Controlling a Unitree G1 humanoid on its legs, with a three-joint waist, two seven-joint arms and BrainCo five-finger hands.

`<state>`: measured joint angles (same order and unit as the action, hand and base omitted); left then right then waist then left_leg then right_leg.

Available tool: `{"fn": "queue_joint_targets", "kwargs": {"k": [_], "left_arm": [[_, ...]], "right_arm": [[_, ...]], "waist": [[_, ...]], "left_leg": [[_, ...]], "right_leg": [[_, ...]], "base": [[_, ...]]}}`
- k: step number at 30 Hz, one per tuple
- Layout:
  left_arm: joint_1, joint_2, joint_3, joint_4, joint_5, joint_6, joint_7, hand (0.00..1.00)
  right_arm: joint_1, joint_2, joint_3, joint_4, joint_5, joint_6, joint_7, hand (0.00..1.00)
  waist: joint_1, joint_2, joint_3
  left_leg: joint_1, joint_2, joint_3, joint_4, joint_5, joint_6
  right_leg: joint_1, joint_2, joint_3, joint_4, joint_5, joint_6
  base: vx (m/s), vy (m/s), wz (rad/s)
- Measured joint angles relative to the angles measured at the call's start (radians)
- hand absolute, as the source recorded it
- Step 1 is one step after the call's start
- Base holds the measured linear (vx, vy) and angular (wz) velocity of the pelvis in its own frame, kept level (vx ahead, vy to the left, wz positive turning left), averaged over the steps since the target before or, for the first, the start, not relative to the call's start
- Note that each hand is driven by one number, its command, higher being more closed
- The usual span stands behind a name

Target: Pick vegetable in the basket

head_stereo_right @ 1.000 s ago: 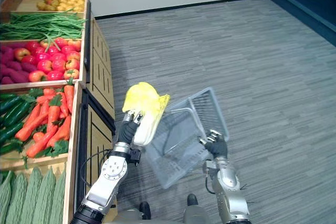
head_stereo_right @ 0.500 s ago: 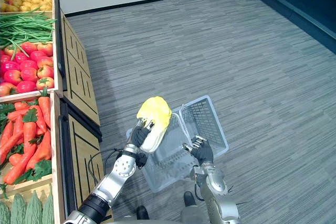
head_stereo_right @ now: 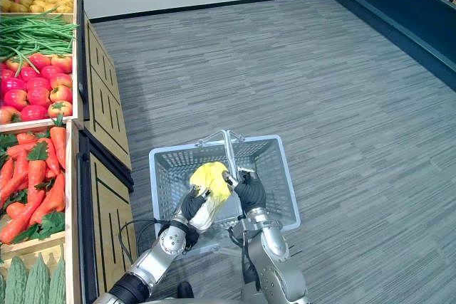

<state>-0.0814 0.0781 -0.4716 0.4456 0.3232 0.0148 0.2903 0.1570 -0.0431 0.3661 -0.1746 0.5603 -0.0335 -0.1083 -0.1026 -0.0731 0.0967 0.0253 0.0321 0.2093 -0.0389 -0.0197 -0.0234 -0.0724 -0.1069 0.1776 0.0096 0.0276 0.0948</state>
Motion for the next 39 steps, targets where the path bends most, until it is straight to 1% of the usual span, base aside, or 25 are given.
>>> {"fn": "queue_joint_targets", "kwargs": {"k": [5,9,12,14,16,17,18,19,21,22,23,24,26,28,30,31,32,33,35,36,39], "left_arm": [[-0.012,-0.018,-0.016,0.000,-0.002,0.000,0.000,0.00],[-0.025,-0.018,-0.028,0.000,-0.005,0.000,0.001,0.00],[-0.025,-0.018,-0.027,-0.001,-0.012,-0.001,0.001,0.00],[-0.024,-0.018,-0.026,-0.007,-0.026,-0.001,0.001,0.00],[-0.002,-0.017,-0.010,-0.053,-0.036,-0.002,-0.001,0.00],[0.027,-0.017,0.007,-0.114,-0.040,-0.007,-0.004,0.00],[0.054,-0.016,0.015,-0.169,-0.048,-0.025,-0.007,0.00],[0.069,-0.015,0.022,-0.198,-0.054,-0.032,-0.007,0.00],[0.127,-0.012,0.067,-0.275,-0.088,-0.059,-0.014,0.00],[0.142,-0.010,0.082,-0.293,-0.098,-0.065,-0.024,0.00],[0.167,-0.010,0.104,-0.312,-0.117,-0.069,-0.032,0.00],[0.189,-0.012,0.126,-0.329,-0.133,-0.071,-0.044,0.00],[0.225,-0.012,0.166,-0.359,-0.153,-0.072,-0.055,0.00],[0.264,-0.012,0.213,-0.389,-0.180,-0.075,-0.072,0.00],[0.293,-0.010,0.263,-0.413,-0.214,-0.082,-0.088,0.00],[0.323,-0.007,0.321,-0.429,-0.258,-0.091,-0.097,0.00],[0.339,-0.008,0.361,-0.432,-0.277,-0.092,-0.098,0.00],[0.345,-0.009,0.377,-0.432,-0.285,-0.092,-0.100,0.00],[0.366,-0.017,0.454,-0.432,-0.295,-0.092,-0.106,0.00],[0.372,-0.017,0.471,-0.432,-0.295,-0.091,-0.107,0.00],[0.396,-0.018,0.555,-0.416,-0.312,-0.090,-0.103,0.00]], "right_arm": [[-0.023,-0.006,0.038,0.020,0.037,0.000,0.007,1.00],[-0.024,-0.006,0.043,0.068,0.036,0.001,0.024,1.00],[-0.010,-0.006,0.038,0.080,0.009,0.005,0.024,1.00],[0.007,-0.006,0.018,0.085,-0.046,0.008,0.024,1.00],[0.011,-0.005,-0.029,0.099,-0.125,0.013,0.023,1.00],[0.011,-0.002,-0.084,0.110,-0.217,0.015,0.016,1.00],[0.011,0.002,-0.144,0.118,-0.301,0.016,-0.001,1.00],[0.011,0.002,-0.176,0.119,-0.336,0.017,-0.007,1.00],[0.012,-0.006,-0.265,0.120,-0.426,0.022,-0.033,1.00],[0.013,-0.006,-0.281,0.121,-0.440,0.022,-0.041,1.00],[0.018,-0.006,-0.311,0.121,-0.465,0.022,-0.048,1.00],[0.027,-0.007,-0.343,0.121,-0.482,0.022,-0.057,1.00],[0.035,-0.011,-0.388,0.123,-0.499,0.025,-0.066,1.00],[0.041,-0.017,-0.434,0.124,-0.506,0.037,-0.067,1.00],[0.044,-0.027,-0.479,0.132,-0.515,0.041,-0.066,1.00],[0.050,-0.028,-0.522,0.151,-0.523,0.041,-0.064,1.00],[0.057,-0.027,-0.551,0.164,-0.522,0.041,-0.064,1.00],[0.063,-0.027,-0.557,0.168,-0.522,0.041,-0.063,1.00],[0.095,-0.027,-0.576,0.195,-0.522,0.041,-0.057,1.00],[0.099,-0.027,-0.576,0.203,-0.522,0.042,-0.053,1.00],[0.122,-0.022,-0.576,0.232,-0.524,0.043,-0.021,1.00]], "waist": [[-0.001,-0.002,-0.003],[0.000,-0.011,-0.028],[0.001,-0.013,-0.032],[0.003,-0.013,-0.032],[0.004,-0.013,-0.032],[0.004,-0.012,-0.032],[0.005,-0.012,-0.032],[0.005,-0.011,-0.032],[0.007,-0.009,-0.032],[0.008,-0.006,-0.034],[0.007,0.006,-0.044],[0.007,0.019,-0.052],[0.009,0.035,-0.060],[0.009,0.043,-0.063],[0.011,0.043,-0.063],[0.014,0.043,-0.063],[0.016,0.044,-0.063],[0.018,0.045,-0.063],[0.032,0.045,-0.063],[0.034,0.045,-0.064],[0.050,0.047,-0.064]], "left_leg": [[0.004,0.001,-0.006,-0.002,0.004,-0.001],[0.008,0.002,-0.013,-0.020,0.017,-0.001],[0.008,0.000,-0.016,-0.019,0.018,0.000],[0.011,-0.001,-0.020,-0.020,0.019,0.001],[0.013,-0.002,-0.025,-0.020,0.020,0.001],[0.013,-0.002,-0.031,-0.023,0.023,0.001],[0.013,-0.003,-0.040,-0.029,0.028,0.000],[0.013,-0.003,-0.044,-0.031,0.031,0.000],[0.017,-0.002,-0.049,-0.032,0.033,-0.001],[0.019,-0.003,-0.051,-0.033,0.033,-0.001],[0.020,-0.004,-0.057,-0.040,0.034,-0.001],[0.025,-0.007,-0.063,-0.054,0.042,0.002],[0.025,-0.013,-0.070,-0.054,0.043,0.003],[0.031,-0.014,-0.077,-0.054,0.043,0.003],[0.037,-0.014,-0.084,-0.055,0.043,0.003],[0.041,-0.014,-0.090,-0.056,0.042,0.003],[0.040,-0.014,-0.095,-0.062,0.042,0.003],[0.040,-0.014,-0.097,-0.062,0.043,0.002],[0.044,-0.013,-0.105,-0.062,0.043,0.002],[0.044,-0.013,-0.106,-0.062,0.043,0.002],[0.043,-0.013,-0.106,-0.062,0.043,0.002]], "right_leg": [[0.006,0.000,-0.008,0.000,0.000,0.000],[0.006,0.000,-0.014,-0.001,0.000,0.001],[0.008,-0.001,-0.015,-0.002,0.003,0.005],[0.015,-0.002,-0.020,-0.005,0.004,0.006],[0.019,-0.003,-0.023,-0.005,0.004,0.006],[0.021,-0.003,-0.029,-0.005,0.003,0.006],[0.024,-0.004,-0.038,-0.005,0.003,0.007],[0.025,-0.004,-0.041,-0.006,0.003,0.007],[0.032,-0.003,-0.046,-0.008,0.002,0.008],[0.035,-0.003,-0.052,-0.009,0.001,0.009],[0.036,-0.005,-0.065,-0.008,-0.003,0.015],[0.037,-0.006,-0.069,-0.008,-0.005,0.018],[0.041,-0.009,-0.077,-0.009,-0.006,0.019],[0.053,-0.011,-0.089,-0.010,-0.007,0.020],[0.064,-0.011,-0.095,-0.011,-0.008,0.021],[0.070,-0.012,-0.101,-0.010,-0.012,0.021],[0.070,-0.015,-0.107,-0.008,-0.015,0.021],[0.071,-0.015,-0.110,-0.006,-0.017,0.020],[0.071,-0.016,-0.119,0.010,-0.032,0.019],[0.072,-0.016,-0.120,0.012,-0.032,0.019],[0.071,-0.017,-0.122,0.012,-0.032,0.019]], "base": [[-0.02,-0.016,0.03],[-0.01,-0.017,0.05],[-0.01,-0.005,0.01],[-0.03,-0.018,0.06],[-0.03,-0.019,0.07],[-0.02,-0.021,0.16],[-0.02,-0.023,0.19],[-0.02,-0.023,0.16],[-0.02,-0.022,0.08],[-0.02,-0.025,0.11],[-0.01,-0.026,0.15],[-0.01,-0.024,0.15],[0.00,-0.007,0.12],[-0.01,-0.010,0.13],[-0.03,-0.022,0.12],[-0.06,-0.027,0.14],[-0.06,-0.028,0.14],[-0.05,-0.024,0.13],[-0.03,-0.019,0.12],[-0.01,-0.018,0.08],[0.00,-0.005,0.01]]}}
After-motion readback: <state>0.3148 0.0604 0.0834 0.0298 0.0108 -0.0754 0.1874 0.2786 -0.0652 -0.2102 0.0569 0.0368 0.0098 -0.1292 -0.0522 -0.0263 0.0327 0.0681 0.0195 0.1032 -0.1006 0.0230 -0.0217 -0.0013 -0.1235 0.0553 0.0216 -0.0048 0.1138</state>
